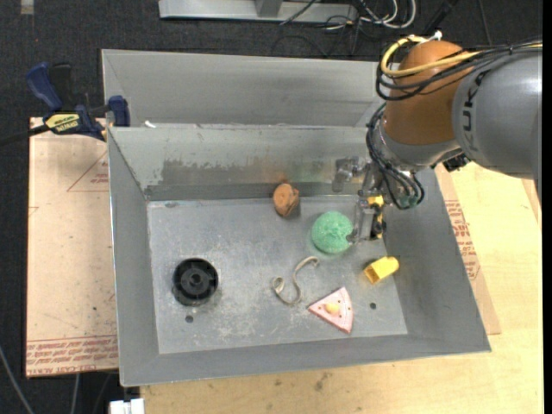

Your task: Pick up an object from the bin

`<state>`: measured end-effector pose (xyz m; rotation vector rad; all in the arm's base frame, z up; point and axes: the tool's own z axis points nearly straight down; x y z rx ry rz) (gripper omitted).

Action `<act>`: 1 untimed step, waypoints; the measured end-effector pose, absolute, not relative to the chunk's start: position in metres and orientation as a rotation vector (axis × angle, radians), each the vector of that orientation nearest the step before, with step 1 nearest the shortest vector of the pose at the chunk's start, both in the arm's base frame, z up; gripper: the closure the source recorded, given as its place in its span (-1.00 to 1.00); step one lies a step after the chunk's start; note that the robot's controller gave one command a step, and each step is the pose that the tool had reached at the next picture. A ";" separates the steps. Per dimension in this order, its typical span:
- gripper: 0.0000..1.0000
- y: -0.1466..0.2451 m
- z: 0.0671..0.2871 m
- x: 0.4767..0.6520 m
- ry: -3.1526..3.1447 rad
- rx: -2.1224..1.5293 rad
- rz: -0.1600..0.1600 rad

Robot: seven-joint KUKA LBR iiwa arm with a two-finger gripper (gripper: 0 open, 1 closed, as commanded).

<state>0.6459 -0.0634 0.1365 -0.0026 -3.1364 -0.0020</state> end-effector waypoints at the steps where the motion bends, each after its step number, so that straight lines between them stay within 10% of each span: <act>1: -1.00 -0.063 0.142 0.648 -3.144 -0.001 -0.001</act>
Offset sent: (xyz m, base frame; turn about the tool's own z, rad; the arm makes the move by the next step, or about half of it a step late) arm -0.0012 0.0032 -0.0665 0.0813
